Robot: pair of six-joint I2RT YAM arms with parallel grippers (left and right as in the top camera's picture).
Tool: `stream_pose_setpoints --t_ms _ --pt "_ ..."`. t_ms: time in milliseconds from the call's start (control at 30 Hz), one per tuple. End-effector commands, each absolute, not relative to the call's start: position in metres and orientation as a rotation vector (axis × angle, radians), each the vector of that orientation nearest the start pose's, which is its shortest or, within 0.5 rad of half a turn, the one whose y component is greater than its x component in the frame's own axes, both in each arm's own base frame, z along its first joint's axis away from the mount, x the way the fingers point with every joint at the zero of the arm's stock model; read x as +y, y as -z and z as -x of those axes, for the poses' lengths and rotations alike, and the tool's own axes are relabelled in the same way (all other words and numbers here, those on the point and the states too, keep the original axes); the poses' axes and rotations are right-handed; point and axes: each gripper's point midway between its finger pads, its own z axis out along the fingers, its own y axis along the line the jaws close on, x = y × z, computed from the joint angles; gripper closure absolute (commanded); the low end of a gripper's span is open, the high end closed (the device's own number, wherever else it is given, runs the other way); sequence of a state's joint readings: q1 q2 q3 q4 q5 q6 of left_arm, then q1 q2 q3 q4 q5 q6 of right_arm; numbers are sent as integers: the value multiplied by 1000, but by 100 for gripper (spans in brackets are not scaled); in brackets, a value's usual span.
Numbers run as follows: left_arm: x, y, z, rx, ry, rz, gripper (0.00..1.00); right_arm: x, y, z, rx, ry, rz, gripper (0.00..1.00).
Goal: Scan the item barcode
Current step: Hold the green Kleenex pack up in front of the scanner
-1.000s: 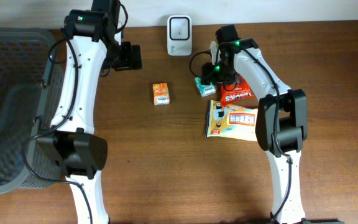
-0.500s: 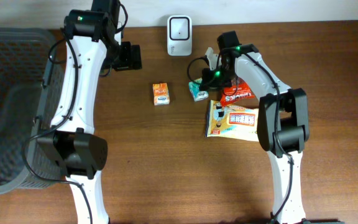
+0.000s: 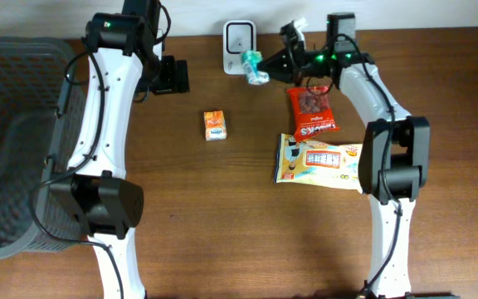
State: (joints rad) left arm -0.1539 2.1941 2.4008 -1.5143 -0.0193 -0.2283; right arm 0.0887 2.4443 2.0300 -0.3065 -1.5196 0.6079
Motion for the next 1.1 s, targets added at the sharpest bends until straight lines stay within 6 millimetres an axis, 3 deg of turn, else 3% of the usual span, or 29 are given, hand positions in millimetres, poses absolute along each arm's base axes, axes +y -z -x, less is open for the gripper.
stream_pose_setpoints --t_ms 0,100,267,333,400,500,600,733,800,867,900,933,1000,1067 --pt "-64 -202 -461 2869 37 124 1 235 -201 -513 1991 -2020 575 96" --pt "-64 -202 -461 2869 37 124 1 238 -217 -520 1861 -1916 727 96" --pt "-64 -202 -461 2869 37 124 1 238 -224 -522 1857 -1913 726 96" --pt "-64 -202 -461 2869 37 124 1 239 -222 -541 1946 -1894 532 96" --pt "-64 -202 -461 2869 37 124 1 238 -228 -562 1928 -1810 418 96" --pt "-64 -202 -461 2869 37 124 1 227 -221 -608 1923 -1609 131 96" --pt "-64 -202 -461 2869 37 124 1 228 -217 -632 1891 -1436 21 96" --pt "-64 -202 -461 2869 37 124 1 202 -198 -661 1983 -1006 -87 96" --pt "-64 -202 -461 2869 37 124 1 172 -201 -666 2076 -597 -30 96" --pt "-64 -202 -461 2869 37 124 1 163 -217 -663 2076 -178 105 96" --pt "-64 -202 -461 2869 37 124 1 172 -219 -657 2047 107 252 96" --pt "-64 -202 -461 2869 37 124 1 186 -215 -653 2027 241 371 96" --pt "-64 -202 -461 2869 37 124 1 231 -198 -642 1972 368 666 96" --pt "-64 -202 -461 2869 37 124 1 241 -179 -646 1960 384 713 96"
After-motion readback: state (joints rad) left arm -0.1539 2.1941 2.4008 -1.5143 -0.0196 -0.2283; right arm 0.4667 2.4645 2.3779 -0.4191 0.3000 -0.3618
